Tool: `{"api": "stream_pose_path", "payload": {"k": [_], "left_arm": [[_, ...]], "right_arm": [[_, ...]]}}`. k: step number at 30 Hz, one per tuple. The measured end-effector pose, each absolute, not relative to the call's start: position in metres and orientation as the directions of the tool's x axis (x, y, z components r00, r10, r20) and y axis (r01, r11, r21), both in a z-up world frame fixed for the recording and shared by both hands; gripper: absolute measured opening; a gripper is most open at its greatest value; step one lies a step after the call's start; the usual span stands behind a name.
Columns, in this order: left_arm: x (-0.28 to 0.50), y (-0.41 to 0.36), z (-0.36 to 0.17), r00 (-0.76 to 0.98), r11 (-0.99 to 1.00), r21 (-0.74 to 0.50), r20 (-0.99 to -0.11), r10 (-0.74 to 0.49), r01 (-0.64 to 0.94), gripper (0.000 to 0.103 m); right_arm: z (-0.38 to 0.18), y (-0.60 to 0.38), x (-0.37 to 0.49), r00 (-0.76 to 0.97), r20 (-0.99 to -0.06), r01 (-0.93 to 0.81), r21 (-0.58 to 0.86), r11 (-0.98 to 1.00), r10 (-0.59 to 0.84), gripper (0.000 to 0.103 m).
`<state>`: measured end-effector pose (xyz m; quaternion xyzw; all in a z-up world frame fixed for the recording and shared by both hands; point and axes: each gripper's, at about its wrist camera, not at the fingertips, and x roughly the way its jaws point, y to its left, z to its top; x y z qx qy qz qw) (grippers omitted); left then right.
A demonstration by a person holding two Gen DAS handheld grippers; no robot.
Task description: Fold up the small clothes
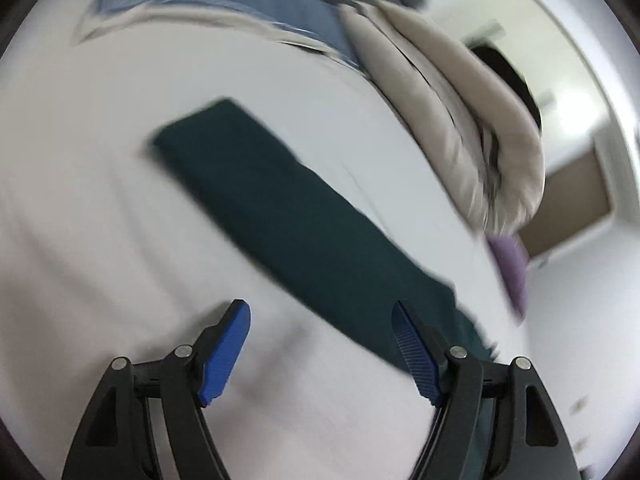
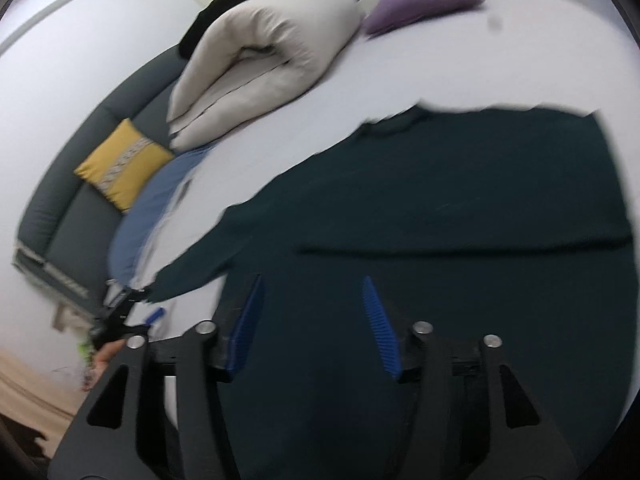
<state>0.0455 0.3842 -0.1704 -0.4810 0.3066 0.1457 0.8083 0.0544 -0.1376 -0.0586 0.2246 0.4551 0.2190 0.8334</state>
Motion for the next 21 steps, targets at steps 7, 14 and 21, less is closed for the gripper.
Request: {"api": "stream_pose_path", "payload": {"k": [7,14,21], "left_arm": [[0.045,0.426,-0.186,0.824,0.299,-0.792,-0.565,-0.031,-0.532,0.083],[0.063,0.462,-0.198,0.818,0.188,-0.801,-0.574,0.029,-0.569,0.059],[0.084,0.449,-0.171,0.785,0.346,-0.731,-0.619,0.024,-0.588,0.008]], "right_arm": [[-0.079,-0.088,0.045,0.434,-0.660,-0.183,0.602,0.778,0.613,0.065],[-0.091,-0.093,0.039,0.462,-0.654,-0.143,0.611,0.778,0.599,0.065],[-0.094,-0.130,0.028,0.508,-0.638,-0.104,0.621,0.777,0.578,0.065]]}}
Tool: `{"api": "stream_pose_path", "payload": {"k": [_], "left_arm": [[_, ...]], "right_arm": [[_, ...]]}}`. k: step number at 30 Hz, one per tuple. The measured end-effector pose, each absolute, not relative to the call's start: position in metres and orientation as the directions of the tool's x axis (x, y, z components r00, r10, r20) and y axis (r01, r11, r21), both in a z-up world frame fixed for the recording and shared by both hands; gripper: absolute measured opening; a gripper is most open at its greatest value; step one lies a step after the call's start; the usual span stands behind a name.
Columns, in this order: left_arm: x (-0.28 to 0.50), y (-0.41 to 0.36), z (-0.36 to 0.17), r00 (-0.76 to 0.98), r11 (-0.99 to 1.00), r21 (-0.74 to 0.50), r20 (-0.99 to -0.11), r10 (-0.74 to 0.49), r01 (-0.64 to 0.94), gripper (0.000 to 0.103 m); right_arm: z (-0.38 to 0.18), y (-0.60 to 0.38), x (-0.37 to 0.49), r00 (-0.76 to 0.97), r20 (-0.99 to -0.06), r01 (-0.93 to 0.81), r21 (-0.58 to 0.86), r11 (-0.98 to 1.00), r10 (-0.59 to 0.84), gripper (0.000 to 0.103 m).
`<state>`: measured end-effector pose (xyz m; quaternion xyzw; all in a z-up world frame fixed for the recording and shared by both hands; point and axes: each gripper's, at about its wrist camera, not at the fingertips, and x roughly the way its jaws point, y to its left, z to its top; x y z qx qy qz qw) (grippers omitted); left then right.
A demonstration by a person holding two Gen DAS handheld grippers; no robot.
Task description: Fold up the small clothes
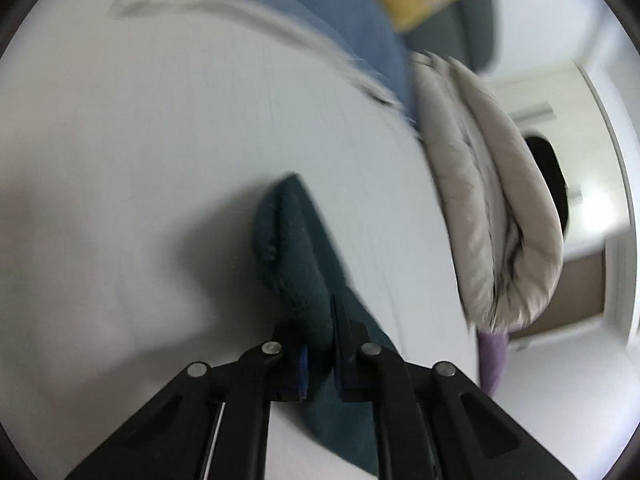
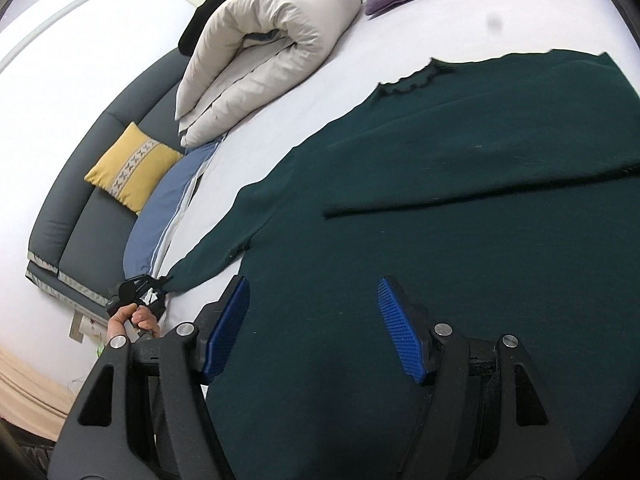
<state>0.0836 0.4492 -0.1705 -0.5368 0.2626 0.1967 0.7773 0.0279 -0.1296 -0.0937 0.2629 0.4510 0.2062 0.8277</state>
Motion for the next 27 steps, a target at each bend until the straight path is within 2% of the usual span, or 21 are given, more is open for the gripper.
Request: {"api": "stream_pose_path", "payload": {"k": [3,6,11,18,24,26,27], "left_arm": [[0.115,0.402,-0.125,0.793,0.558,-0.649,-0.609,0.026,-0.517,0.008],[0.153,0.328,-0.080,0.806,0.765,-0.516,-0.592,0.007,-0.386,0.008],[0.201,0.195,-0.041,0.819,0.946,-0.286,-0.573,-0.041,-0.153,0.009],[0.228,0.025,-0.059,0.787,0.996,-0.002,-0.613,-0.076,0.094,0.009],[0.212,-0.074,-0.094,0.777,0.951,0.187,-0.624,-0.077,0.244,0.010],[0.208,-0.092,-0.106,0.762,0.934,0.223,-0.643,-0.073,0.278,0.016],[0.207,-0.097,-0.113,0.745,0.929,0.223,-0.663,-0.077,0.294,0.029]], "right_arm": [[-0.101,-0.150,0.018,0.532,-0.625,-0.068,0.641,0.765,0.571,0.065],[-0.107,-0.169,0.003,0.550,-0.621,-0.031,0.653,0.757,0.558,0.065],[-0.115,-0.213,-0.017,0.591,-0.611,0.039,0.674,0.737,0.527,0.065],[-0.121,-0.275,-0.042,0.657,-0.584,0.117,0.704,0.700,0.477,0.066],[-0.132,-0.309,-0.054,0.683,-0.573,0.161,0.723,0.672,0.453,0.066],[-0.135,-0.315,-0.056,0.685,-0.573,0.170,0.726,0.666,0.450,0.066],[-0.136,-0.318,-0.056,0.685,-0.575,0.176,0.726,0.665,0.448,0.066]]}}
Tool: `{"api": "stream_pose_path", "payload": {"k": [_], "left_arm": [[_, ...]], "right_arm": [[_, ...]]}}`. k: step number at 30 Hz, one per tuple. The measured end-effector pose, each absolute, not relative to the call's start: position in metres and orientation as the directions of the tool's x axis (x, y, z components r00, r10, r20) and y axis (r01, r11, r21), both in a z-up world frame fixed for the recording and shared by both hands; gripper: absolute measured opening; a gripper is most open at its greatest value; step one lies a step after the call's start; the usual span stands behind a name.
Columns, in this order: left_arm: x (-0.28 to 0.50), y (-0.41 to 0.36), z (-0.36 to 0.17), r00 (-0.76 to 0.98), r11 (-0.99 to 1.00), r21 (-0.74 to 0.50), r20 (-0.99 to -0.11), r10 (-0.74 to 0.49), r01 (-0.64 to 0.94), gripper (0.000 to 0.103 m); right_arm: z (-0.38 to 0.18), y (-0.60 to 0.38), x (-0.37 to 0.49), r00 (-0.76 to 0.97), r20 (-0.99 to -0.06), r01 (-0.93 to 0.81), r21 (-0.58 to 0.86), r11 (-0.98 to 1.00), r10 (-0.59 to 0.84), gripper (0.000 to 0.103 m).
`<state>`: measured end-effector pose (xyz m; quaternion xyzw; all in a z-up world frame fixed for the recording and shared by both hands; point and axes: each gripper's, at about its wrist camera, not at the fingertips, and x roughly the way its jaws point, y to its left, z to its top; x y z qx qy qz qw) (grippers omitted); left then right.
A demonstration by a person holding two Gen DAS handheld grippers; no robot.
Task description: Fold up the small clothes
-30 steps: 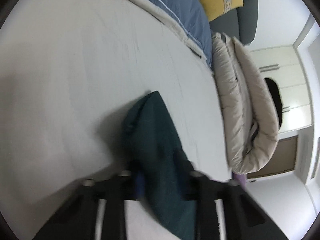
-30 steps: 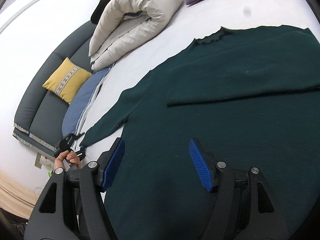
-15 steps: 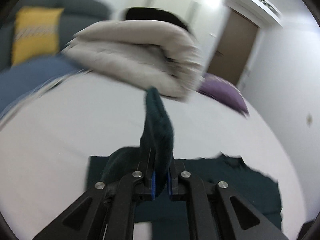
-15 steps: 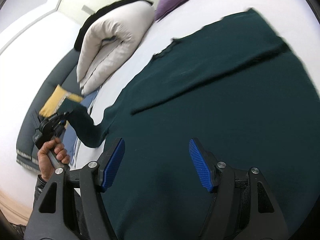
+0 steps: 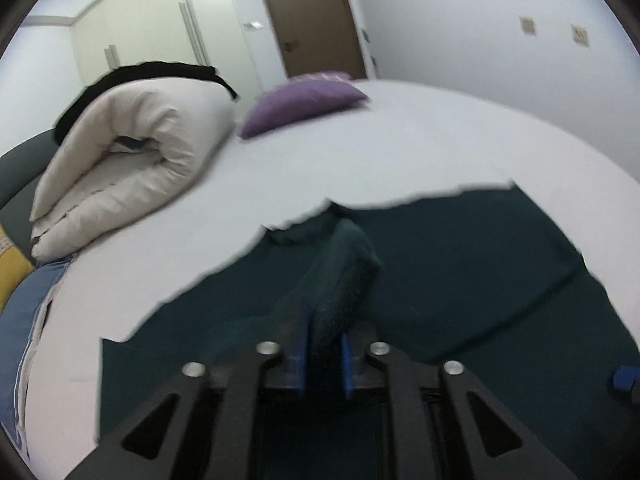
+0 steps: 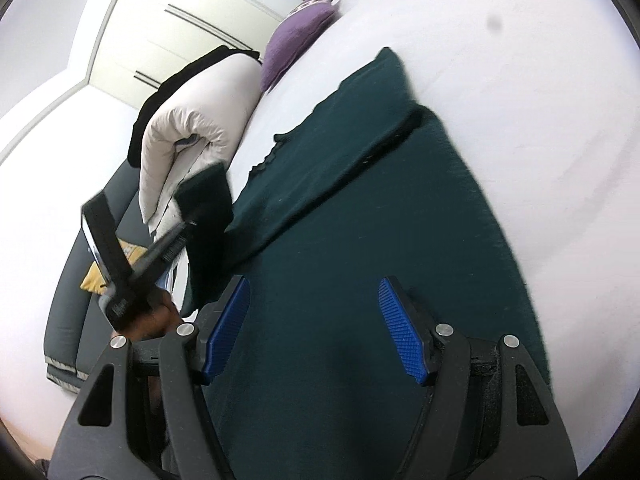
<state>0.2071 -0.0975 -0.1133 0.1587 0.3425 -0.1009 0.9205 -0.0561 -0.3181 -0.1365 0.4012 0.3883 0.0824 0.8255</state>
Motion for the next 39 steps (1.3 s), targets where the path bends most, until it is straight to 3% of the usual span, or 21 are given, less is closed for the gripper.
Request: {"api": "stream_pose_path", "payload": {"k": [1,3,5,12,18,22,26,29,32,34,35,39], "left_arm": [[0.207,-0.100,-0.119,0.732,0.925,0.220,-0.676,-0.084,0.309,0.054],[0.202,-0.107,-0.131,0.720,0.912,0.245,-0.690,-0.075,0.330,0.082],[0.196,-0.107,-0.134,0.722,0.901,0.266,-0.688,-0.071,0.342,0.088],[0.150,-0.065,-0.123,0.666,0.918,0.126,-0.726,-0.173,0.376,0.091],[0.138,0.031,-0.111,0.660,0.963,-0.090,-0.712,-0.240,0.253,0.093],[0.141,0.098,-0.103,0.701,0.980,-0.161,-0.685,-0.198,0.119,0.093],[0.147,0.155,-0.100,0.724,0.971,-0.240,-0.666,-0.178,0.018,0.092],[0.153,0.184,-0.105,0.734,0.963,-0.268,-0.662,-0.153,-0.041,0.090],[0.160,0.205,-0.113,0.728,0.935,-0.346,-0.660,-0.184,-0.077,0.085],[0.163,0.215,-0.119,0.723,0.916,-0.388,-0.660,-0.202,-0.099,0.082],[0.165,0.218,-0.121,0.721,0.907,-0.407,-0.660,-0.213,-0.105,0.081],[0.174,0.225,-0.128,0.711,0.887,-0.446,-0.662,-0.236,-0.120,0.080]], "right_arm": [[-0.136,-0.316,-0.054,0.686,-0.576,0.178,0.725,0.665,0.445,0.066],[-0.137,-0.318,-0.053,0.685,-0.583,0.179,0.716,0.674,0.437,0.066],[-0.136,-0.317,-0.050,0.681,-0.596,0.184,0.701,0.689,0.425,0.066],[-0.119,-0.298,-0.011,0.664,-0.619,0.136,0.652,0.746,0.420,0.067],[-0.098,-0.242,0.067,0.603,-0.636,-0.003,0.601,0.799,0.481,0.067],[-0.106,-0.199,0.126,0.535,-0.707,-0.024,0.534,0.845,0.462,0.067],[-0.135,-0.176,0.168,0.451,-0.818,0.051,0.423,0.905,0.357,0.064],[-0.136,-0.168,0.179,0.457,-0.824,0.040,0.396,0.917,0.336,0.056],[-0.136,-0.164,0.184,0.440,-0.830,0.011,0.387,0.922,0.343,0.026],[-0.132,-0.163,0.186,0.442,-0.836,-0.011,0.359,0.933,0.326,0.021],[-0.131,-0.162,0.183,0.445,-0.835,-0.022,0.352,0.936,0.324,0.014],[-0.109,-0.164,0.175,0.479,-0.806,-0.056,0.368,0.928,0.349,0.008]]}}
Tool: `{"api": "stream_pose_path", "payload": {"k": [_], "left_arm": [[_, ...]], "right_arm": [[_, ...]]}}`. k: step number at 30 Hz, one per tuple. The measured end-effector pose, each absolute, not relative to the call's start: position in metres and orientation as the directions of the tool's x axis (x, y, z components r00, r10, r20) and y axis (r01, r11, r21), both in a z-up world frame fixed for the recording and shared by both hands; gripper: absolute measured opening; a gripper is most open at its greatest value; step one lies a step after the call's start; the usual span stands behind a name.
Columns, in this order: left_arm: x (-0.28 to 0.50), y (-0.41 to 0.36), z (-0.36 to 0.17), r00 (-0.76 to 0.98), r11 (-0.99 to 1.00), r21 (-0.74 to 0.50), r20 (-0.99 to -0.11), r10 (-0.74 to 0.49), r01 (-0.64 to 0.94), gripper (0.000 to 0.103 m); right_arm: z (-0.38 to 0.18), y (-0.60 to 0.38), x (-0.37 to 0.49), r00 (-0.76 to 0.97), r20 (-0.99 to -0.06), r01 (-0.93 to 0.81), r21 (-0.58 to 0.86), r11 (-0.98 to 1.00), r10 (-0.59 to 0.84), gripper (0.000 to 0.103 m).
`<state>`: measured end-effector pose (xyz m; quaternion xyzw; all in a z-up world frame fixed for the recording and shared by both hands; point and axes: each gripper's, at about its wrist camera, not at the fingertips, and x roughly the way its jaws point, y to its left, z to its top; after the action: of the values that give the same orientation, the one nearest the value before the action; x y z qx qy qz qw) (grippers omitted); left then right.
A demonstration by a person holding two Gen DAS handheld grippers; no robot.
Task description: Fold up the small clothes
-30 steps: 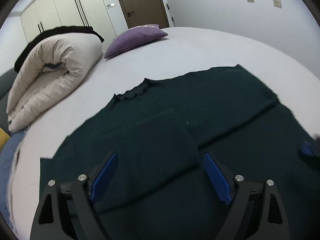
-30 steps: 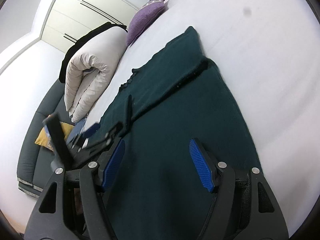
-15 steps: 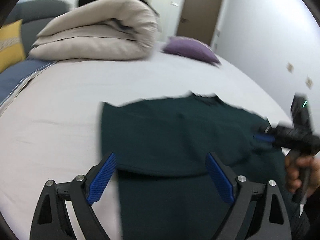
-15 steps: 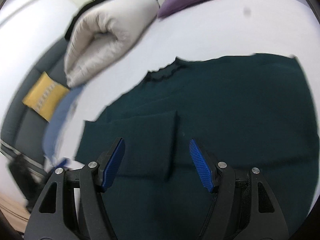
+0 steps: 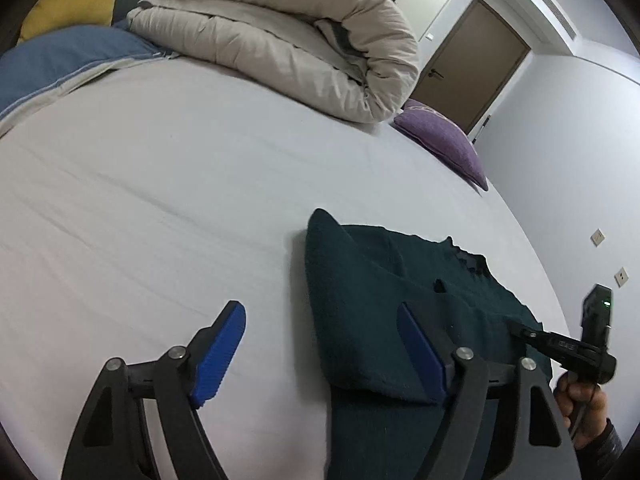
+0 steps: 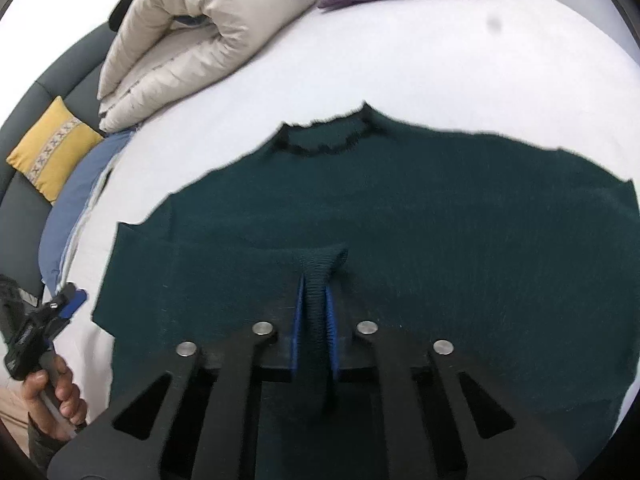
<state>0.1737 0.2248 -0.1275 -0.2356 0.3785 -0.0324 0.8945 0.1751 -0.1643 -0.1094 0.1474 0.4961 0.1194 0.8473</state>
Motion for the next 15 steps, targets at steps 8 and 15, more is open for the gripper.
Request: {"api": "stream_pose_path", "payload": {"k": [8,15], "left_arm": [[0.199,0.225,-0.133,0.687,0.888,-0.437,-0.690,-0.227,-0.146,0.080],[0.239,0.204,-0.146,0.634,0.916,-0.382,-0.741,-0.222,-0.126,0.073]], "right_arm": [[-0.084,-0.200,0.165,0.542,-0.769,-0.034,0.382,0.923,0.338,0.007],[-0.093,-0.216,0.168,0.545,-0.783,-0.009,0.351,0.936,0.299,0.007]]}}
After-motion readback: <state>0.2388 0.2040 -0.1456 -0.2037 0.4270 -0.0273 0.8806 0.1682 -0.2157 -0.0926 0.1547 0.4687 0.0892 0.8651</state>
